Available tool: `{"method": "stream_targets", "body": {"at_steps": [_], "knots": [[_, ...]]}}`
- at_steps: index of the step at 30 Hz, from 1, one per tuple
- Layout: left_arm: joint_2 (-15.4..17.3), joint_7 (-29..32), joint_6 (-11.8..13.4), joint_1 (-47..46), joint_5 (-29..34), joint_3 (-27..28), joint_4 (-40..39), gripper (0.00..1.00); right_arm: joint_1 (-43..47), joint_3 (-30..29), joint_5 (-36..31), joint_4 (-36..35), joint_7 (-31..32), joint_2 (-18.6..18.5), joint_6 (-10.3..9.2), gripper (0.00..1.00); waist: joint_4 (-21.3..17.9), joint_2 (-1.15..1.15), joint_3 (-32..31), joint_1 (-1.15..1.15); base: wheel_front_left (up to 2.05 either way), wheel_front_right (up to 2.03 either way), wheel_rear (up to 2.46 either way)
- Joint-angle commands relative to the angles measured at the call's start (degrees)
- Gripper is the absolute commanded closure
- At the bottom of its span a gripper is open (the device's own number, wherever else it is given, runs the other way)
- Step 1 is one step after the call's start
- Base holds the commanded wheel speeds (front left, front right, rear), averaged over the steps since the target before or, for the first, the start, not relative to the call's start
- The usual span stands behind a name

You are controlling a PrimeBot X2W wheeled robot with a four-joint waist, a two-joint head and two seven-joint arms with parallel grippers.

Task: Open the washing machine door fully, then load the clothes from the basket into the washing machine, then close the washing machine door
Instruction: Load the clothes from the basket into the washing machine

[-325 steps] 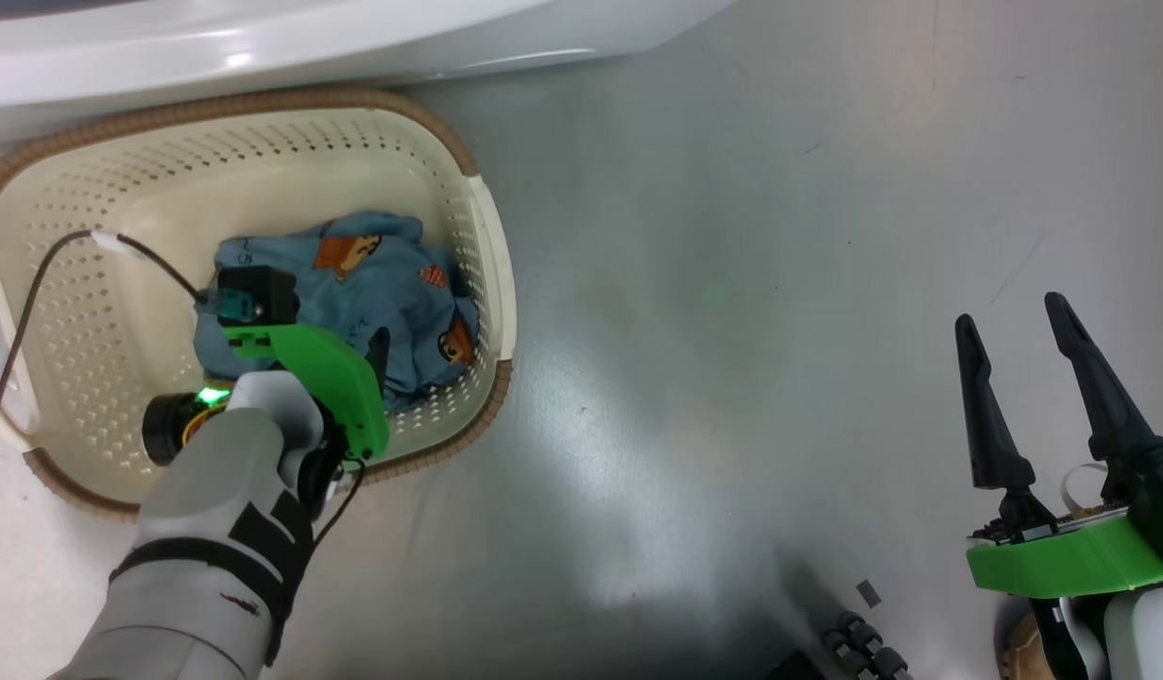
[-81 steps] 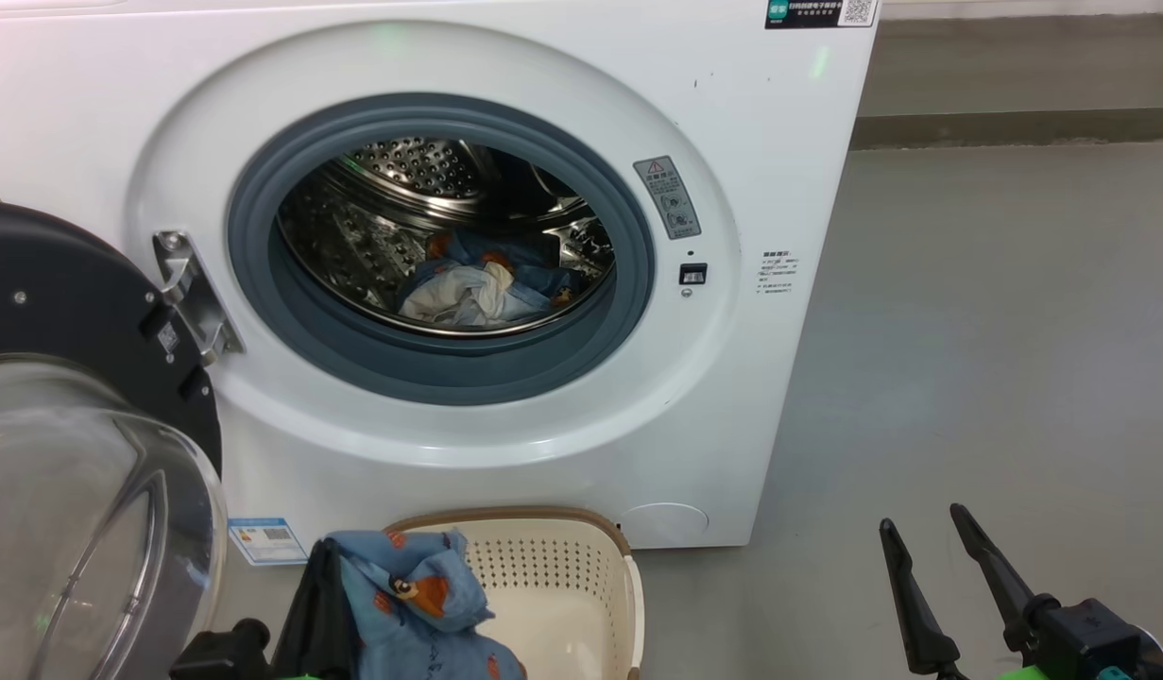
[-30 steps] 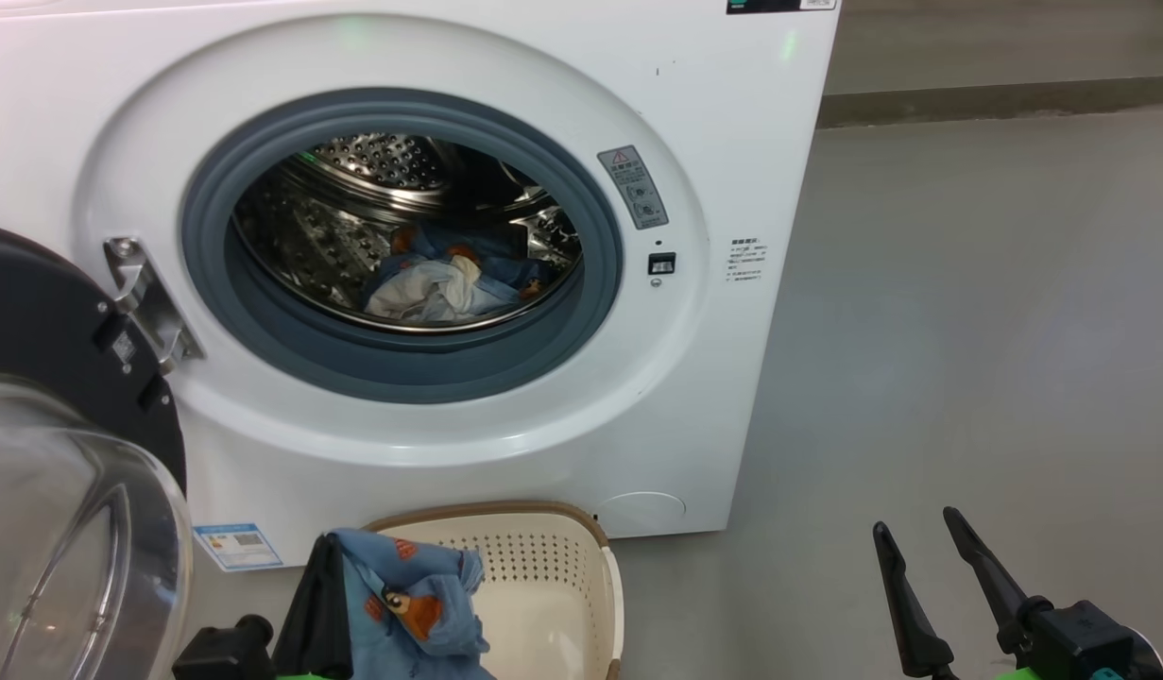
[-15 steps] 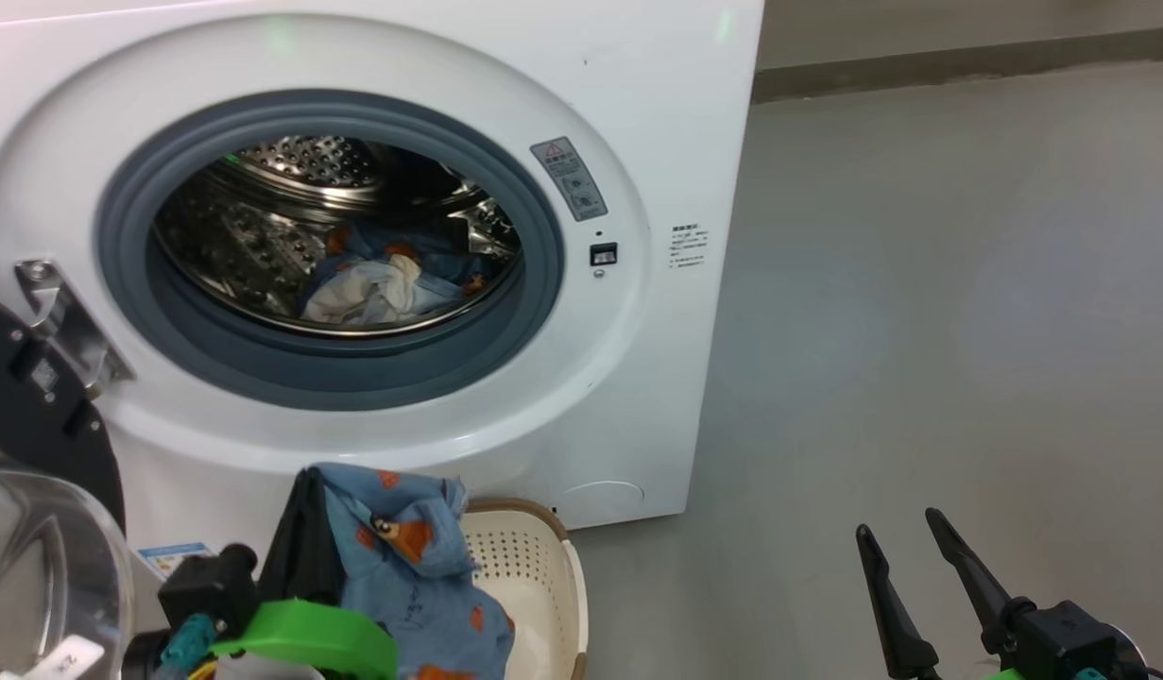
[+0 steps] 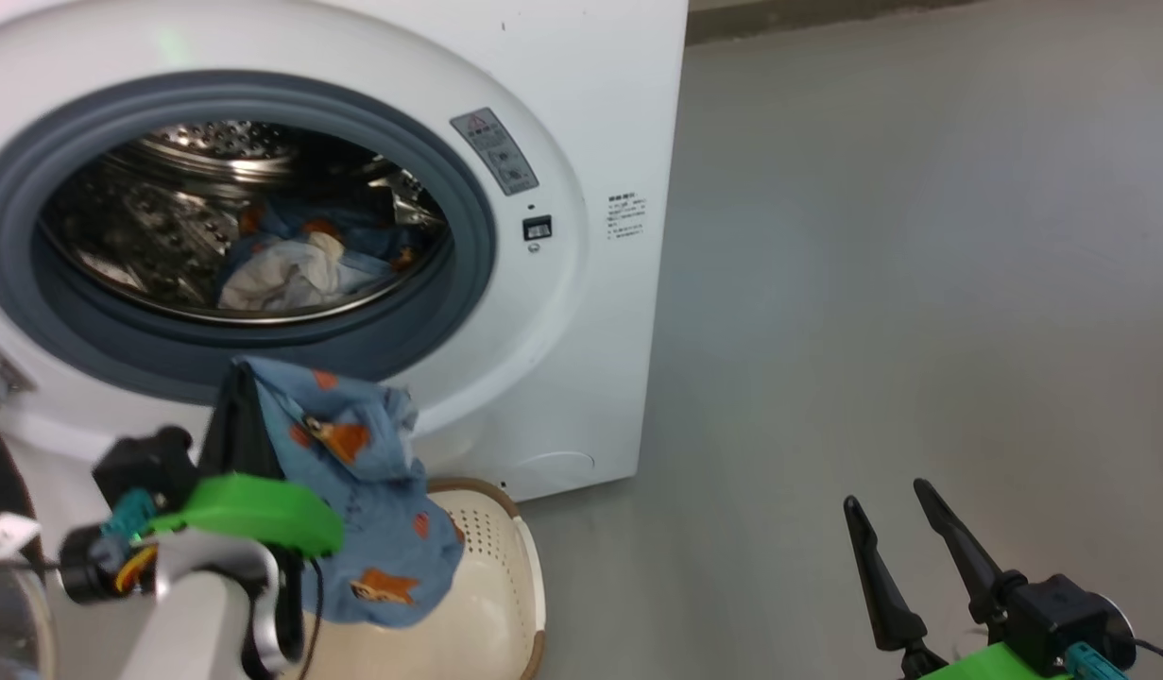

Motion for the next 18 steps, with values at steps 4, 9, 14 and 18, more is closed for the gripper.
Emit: {"method": "stream_targets", "body": {"at_steps": [4,9,14,18], "knots": [[2.2,-0.6,0.5,-7.2,-0.1,3.1,1.4,1.0,-3.4,2.0,0.7,-1.8,-0.3,0.1,0.09,0.0,-2.7,0.0,4.1,0.0,0.0,0.0,0.0],[3.0,-0.8,0.5,-15.9,0.2,4.7,7.3,1.0,-6.0,2.9,0.9,-2.2,-0.3,0.4,0.09,0.0,-5.4,0.0,9.6,0.0,0.0,0.0,0.0],[4.6,-0.8,0.4,-22.9,1.3,6.0,12.3,1.0,-8.1,3.9,1.3,-2.4,-0.3,0.5,0.09,0.0,-7.4,0.0,14.1,0.0,0.0,0.0,0.0],[5.8,-0.9,0.2,-27.4,2.0,7.5,15.6,1.0,-9.2,4.7,2.4,-2.6,-0.3,0.5,0.09,0.0,-8.8,0.0,17.1,0.0,0.0,0.0,0.0]]}}
